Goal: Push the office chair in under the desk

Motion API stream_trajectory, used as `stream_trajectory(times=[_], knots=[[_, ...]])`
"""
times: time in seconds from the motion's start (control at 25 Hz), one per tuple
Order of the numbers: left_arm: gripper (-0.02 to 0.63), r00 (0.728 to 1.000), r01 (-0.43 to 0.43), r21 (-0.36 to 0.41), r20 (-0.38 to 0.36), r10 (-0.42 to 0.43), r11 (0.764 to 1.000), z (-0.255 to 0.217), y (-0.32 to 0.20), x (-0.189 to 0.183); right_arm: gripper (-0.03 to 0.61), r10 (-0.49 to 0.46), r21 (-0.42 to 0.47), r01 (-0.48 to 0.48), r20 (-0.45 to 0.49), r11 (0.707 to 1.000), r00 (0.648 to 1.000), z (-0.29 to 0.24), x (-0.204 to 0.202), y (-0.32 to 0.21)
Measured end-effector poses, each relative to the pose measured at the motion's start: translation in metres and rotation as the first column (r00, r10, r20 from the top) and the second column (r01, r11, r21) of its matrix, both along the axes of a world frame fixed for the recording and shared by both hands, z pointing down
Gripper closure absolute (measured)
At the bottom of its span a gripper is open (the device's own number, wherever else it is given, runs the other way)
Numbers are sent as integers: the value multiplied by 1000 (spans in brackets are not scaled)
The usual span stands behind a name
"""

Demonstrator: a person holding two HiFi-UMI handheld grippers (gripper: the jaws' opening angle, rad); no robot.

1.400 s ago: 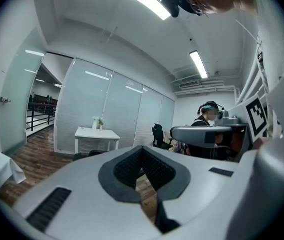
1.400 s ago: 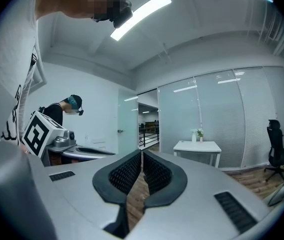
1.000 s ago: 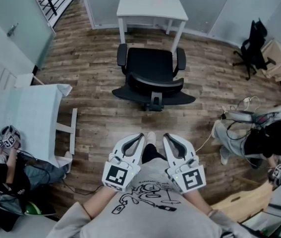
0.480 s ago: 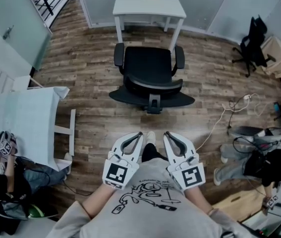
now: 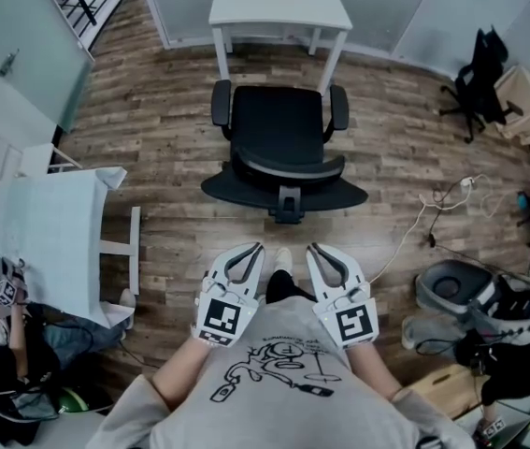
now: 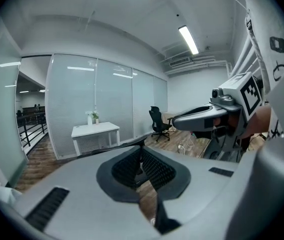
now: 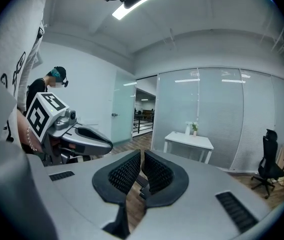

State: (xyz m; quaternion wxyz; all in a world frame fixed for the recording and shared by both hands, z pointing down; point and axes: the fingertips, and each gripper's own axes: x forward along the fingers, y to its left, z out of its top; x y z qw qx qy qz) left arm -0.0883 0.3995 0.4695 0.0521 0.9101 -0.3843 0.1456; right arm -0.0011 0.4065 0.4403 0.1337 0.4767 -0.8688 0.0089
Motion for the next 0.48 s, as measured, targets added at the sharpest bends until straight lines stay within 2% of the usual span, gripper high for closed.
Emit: stream_trajectory(times=[0.16, 0.28, 0.48], knots=[[607, 998, -3, 12, 55, 2, 1000, 12, -18, 0, 537, -17, -9, 17, -35, 1000, 999, 7, 5, -15], [596, 994, -15, -8, 105, 16, 1000, 27, -31, 2, 537, -23, -26, 21, -74, 999, 997, 15, 11, -27], [540, 984, -43, -52, 170, 52, 998, 59, -46, 7, 534, -33, -73, 22, -147, 997, 989, 44, 24, -47]])
